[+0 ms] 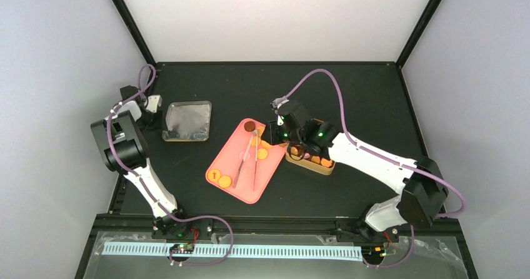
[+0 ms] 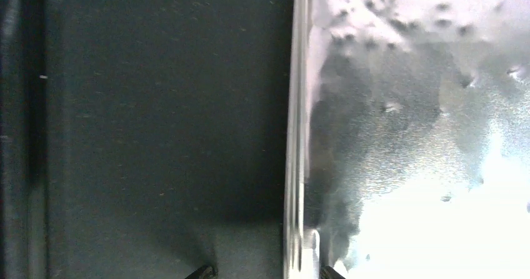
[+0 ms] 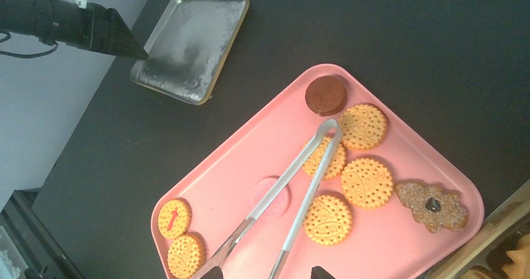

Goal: Pack the cookies
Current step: Pick up the box lid from the center of the board.

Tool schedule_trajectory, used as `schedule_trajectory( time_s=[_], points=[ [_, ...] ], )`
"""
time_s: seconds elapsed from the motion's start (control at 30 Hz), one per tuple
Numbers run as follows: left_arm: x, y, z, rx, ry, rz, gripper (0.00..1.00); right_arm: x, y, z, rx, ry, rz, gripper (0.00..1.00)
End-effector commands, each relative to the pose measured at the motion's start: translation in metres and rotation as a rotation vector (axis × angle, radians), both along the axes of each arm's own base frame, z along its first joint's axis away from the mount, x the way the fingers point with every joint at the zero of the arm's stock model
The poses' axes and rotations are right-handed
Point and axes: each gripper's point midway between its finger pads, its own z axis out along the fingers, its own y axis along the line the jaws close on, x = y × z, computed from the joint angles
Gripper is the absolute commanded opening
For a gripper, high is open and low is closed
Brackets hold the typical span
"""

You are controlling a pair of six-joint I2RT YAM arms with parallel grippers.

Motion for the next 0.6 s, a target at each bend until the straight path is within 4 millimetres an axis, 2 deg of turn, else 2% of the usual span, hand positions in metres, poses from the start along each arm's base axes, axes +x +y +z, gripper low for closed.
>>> schedule_trajectory(
  time_s=[0.0,0.17,0.33,0.43,0.57],
  points=[
    [0.003,-0.011,-0.003,-0.066,0.007,-0.054,0.44,0.0,-0.01,0.016,-0.004,-0.033,-0.034,0.37],
    [-0.004,-0.021,-0.013,-0.113,0.041,-0.088,0.39,0.001,-0.023,0.023,-0.031,-0.066,-0.068,0.36],
    [-0.014,-0.031,-0.016,-0.152,0.064,-0.109,0.25,0.005,-0.038,0.023,-0.085,-0.086,-0.11,0.35],
    [-0.02,-0.035,-0.012,-0.156,0.06,-0.116,0.15,0.011,-0.058,0.019,-0.121,-0.077,-0.164,0.34],
    [-0.023,-0.041,0.003,-0.153,0.029,-0.132,0.02,0.023,-0.098,0.011,-0.155,-0.055,-0.268,0.37]
  ],
)
